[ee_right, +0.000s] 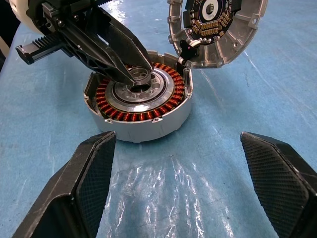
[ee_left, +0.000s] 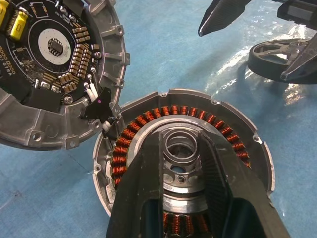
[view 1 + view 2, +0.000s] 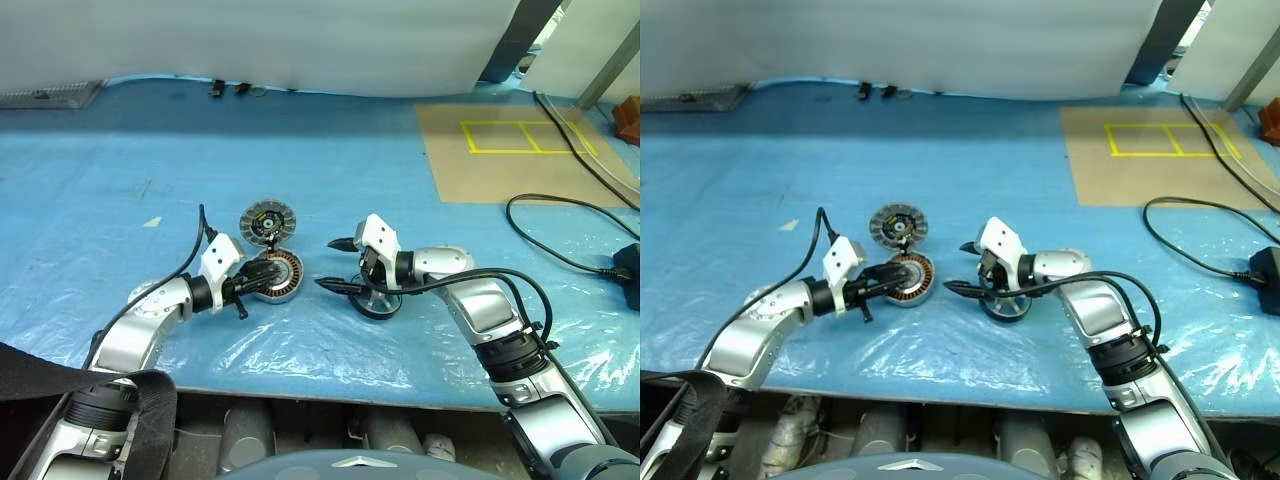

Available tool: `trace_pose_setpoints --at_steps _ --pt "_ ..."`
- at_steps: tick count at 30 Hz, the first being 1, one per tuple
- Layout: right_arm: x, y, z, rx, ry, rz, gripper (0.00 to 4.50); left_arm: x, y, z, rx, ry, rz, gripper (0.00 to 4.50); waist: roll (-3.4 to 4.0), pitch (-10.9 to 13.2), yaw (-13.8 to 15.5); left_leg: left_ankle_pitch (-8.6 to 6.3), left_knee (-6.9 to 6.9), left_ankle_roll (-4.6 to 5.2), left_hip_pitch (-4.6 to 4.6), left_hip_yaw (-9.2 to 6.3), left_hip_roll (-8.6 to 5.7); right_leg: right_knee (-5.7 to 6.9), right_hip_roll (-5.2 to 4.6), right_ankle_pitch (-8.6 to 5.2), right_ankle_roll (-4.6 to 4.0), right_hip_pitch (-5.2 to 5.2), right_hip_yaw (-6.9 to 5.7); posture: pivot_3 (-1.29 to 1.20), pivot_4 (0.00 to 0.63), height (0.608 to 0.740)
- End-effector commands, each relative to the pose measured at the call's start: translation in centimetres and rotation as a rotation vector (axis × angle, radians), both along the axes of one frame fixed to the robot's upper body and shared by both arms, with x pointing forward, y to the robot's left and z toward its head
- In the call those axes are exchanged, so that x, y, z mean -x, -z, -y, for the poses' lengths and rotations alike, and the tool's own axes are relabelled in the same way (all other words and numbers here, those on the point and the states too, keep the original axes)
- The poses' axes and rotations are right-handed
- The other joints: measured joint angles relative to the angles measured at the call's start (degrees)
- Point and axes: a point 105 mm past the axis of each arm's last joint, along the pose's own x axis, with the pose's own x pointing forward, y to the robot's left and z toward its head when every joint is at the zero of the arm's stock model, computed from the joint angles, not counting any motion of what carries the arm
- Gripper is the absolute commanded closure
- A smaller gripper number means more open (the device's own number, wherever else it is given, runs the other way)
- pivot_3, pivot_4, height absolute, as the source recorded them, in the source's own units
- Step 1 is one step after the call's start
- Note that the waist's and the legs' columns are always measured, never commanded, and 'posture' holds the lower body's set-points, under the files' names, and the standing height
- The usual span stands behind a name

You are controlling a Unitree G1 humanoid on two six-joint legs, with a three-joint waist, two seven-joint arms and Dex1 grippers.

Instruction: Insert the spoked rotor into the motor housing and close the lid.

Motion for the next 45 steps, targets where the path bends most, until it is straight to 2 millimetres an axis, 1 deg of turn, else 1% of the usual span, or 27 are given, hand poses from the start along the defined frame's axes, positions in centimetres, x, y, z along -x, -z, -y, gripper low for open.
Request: trace_pose_setpoints --at_steps 1,8,17,22,27,31,38,45 --pt "0.1 -1.1 -0.4 -0.013 -0.019 0.05 0.31 -0.3 -0.7 -0.1 -0.009 -0.002 0.022 3.83 0.0 0.0 0.0 0.0 0.0 0.0 0.0 0.0 0.0 0.0 0.0 0.0 0.0 0.0 0.0 0.0 0.15 0.74" --pt "0.0 -1.1 -0.4 -0.012 -0.017 0.053 0.31 -0.1 -0.2 -0.1 -0.017 0.0 0.005 3.83 0.0 0.0 0.01 0.0 0.0 0.0 -0.01 0.0 0.0 0.0 0.0 0.0 0.0 0.0 0.0 0.0 0.15 0.74" --pt "-0.1 -1.1 -0.3 -0.011 -0.007 0.062 0.31 -0.4 0.0 0.0 -0.012 -0.004 0.003 3.83 0.0 0.0 0.02 0.0 0.0 0.0 0.0 0.0 0.0 0.0 0.0 0.0 0.0 0.0 0.0 0.0 0.15 0.74" --pt "-0.2 -1.2 -0.4 -0.013 -0.007 0.065 0.31 -0.8 -0.7 0.5 0.02 -0.003 0.023 3.83 0.0 0.0 0.07 0.0 0.0 0.0 -0.01 0.0 -0.01 0.0 0.0 0.0 0.0 0.0 0.0 0.0 0.15 0.74" --pt "-0.3 -1.2 -0.3 -0.006 -0.005 0.071 0.31 -1.1 -0.8 0.6 0.021 -0.004 0.024 3.83 0.0 0.0 -0.02 0.0 0.0 0.0 -0.02 0.0 0.0 0.0 0.0 0.0 0.0 -0.01 0.0 0.0 0.15 0.74" --pt "-0.5 -1.3 -0.3 -0.008 0.003 0.076 0.31 -1.0 -0.5 0.6 0.018 0.0 0.015 3.83 0.0 0.0 0.0 0.0 0.0 0.0 -0.02 0.0 0.0 -0.01 0.0 0.0 0.0 -0.01 0.0 0.0 0.15 0.74" --pt "-0.6 -0.9 -0.1 0.012 0.012 0.08 0.31 -0.5 -0.2 0.7 0.021 0.015 -0.01 3.83 0.0 0.0 0.01 0.0 0.0 0.0 -0.03 -0.01 0.0 -0.01 0.0 0.0 0.0 -0.01 0.0 0.0 0.15 0.74" --pt "-0.9 -0.7 0.0 0.025 0.019 0.081 0.31 0.0 0.6 0.4 0.01 0.017 -0.044 3.83 0.0 0.0 0.04 0.0 0.0 0.0 -0.02 0.0 -0.01 -0.01 0.0 0.0 0.0 -0.01 0.0 0.0 0.15 0.74"
